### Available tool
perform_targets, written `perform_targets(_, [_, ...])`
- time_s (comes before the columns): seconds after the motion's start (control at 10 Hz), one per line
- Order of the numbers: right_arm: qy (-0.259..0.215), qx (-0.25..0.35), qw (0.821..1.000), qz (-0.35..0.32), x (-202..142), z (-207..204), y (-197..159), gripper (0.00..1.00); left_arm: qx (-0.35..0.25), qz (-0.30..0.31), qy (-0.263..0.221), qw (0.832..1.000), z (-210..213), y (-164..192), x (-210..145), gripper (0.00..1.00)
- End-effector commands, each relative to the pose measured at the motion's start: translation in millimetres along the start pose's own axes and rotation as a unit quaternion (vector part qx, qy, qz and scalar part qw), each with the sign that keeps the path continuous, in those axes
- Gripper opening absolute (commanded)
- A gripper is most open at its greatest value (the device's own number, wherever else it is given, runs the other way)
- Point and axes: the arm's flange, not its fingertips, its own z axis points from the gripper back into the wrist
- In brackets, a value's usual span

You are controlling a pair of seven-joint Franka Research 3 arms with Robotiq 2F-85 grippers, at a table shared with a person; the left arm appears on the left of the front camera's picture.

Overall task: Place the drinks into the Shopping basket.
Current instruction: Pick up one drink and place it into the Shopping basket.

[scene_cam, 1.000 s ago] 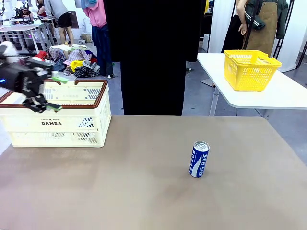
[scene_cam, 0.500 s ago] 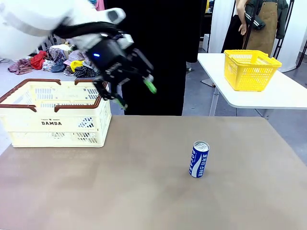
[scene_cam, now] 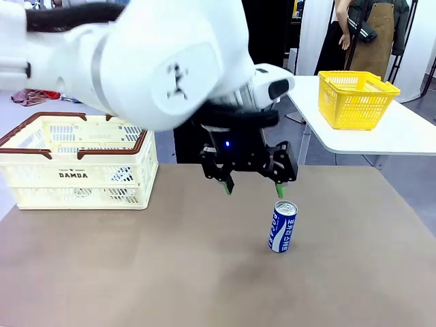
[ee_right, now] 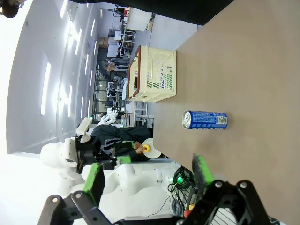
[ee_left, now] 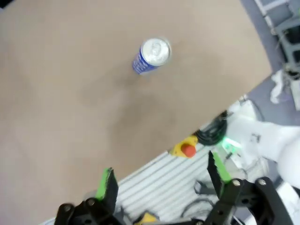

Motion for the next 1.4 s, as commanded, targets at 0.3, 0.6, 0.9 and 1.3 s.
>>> perform_targets(0.3, [-0.005,0.011,1.000,0.007,2,0,2,1.00,-0.010,-0.001,0.020,1.000,14,3,3,1.00])
perform_targets(0.6, [-0.005,0.011,1.000,0.007,2,0,2,1.00,0.067,0.011,0.028,0.997,-32,-47,20,1.00])
perform_targets(0.9, [-0.005,0.011,1.000,0.007,2,0,2,1.00,0.089,0.029,0.084,0.992,-81,-79,37,1.00])
perform_targets(1.3, [-0.005,0.011,1.000,0.007,2,0,2,1.00,0.116,0.081,0.093,0.986,-120,-97,72,1.00])
